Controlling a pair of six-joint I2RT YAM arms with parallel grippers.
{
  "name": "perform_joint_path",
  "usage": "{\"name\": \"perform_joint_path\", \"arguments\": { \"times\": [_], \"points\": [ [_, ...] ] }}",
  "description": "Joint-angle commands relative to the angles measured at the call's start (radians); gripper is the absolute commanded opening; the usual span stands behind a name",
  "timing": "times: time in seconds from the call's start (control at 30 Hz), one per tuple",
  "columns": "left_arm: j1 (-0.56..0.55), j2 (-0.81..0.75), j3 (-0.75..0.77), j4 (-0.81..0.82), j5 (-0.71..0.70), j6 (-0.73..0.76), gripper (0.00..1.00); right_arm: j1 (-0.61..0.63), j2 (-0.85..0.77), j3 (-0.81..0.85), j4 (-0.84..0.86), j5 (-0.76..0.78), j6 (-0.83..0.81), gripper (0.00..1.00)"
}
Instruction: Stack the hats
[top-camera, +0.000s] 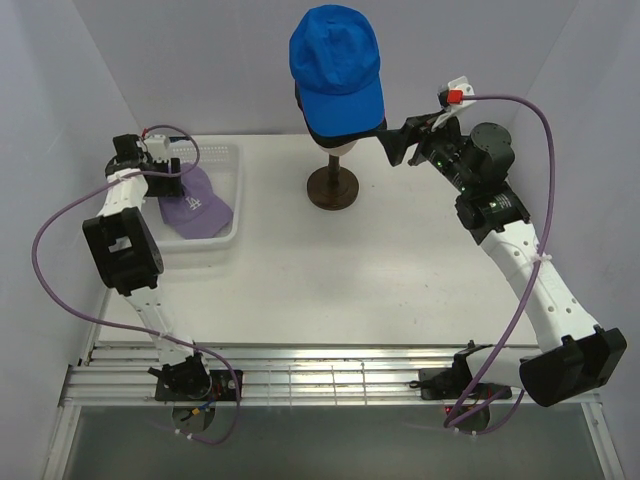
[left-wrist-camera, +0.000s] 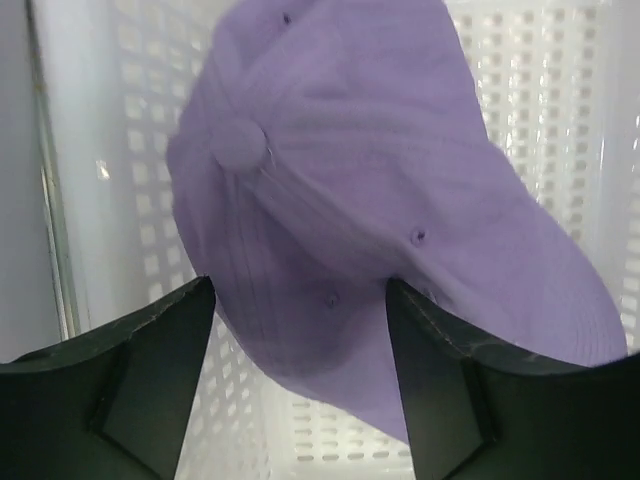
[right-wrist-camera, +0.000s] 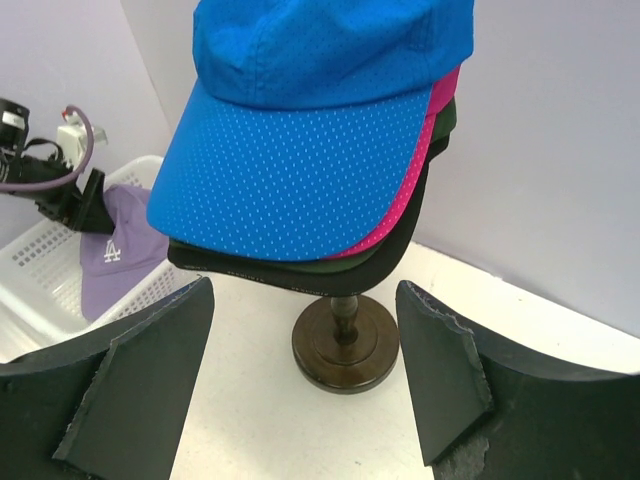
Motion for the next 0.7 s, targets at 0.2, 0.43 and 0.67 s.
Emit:
{"name": "perform_joint_path", "arguments": {
  "times": [0.2,0.43,0.67],
  "points": [
    [0.001,0.075,0.139,0.011,0.077,-0.051,0.32,-0.002,-0.014,-0.019,0.057,-0.009,-0.002,0.78],
    [0.001,-0.034,0.094,0.040,0.200,-0.113,0.00,0.003,-0.034,-0.027,0.044,0.008,-0.013,0.78],
    [0.001,-0.230,0.105,0.059,0.348,-0.252,0.00,0.026,-0.094,-0.041,0.036,-0.010,-0.020,0.75]
  ]
}}
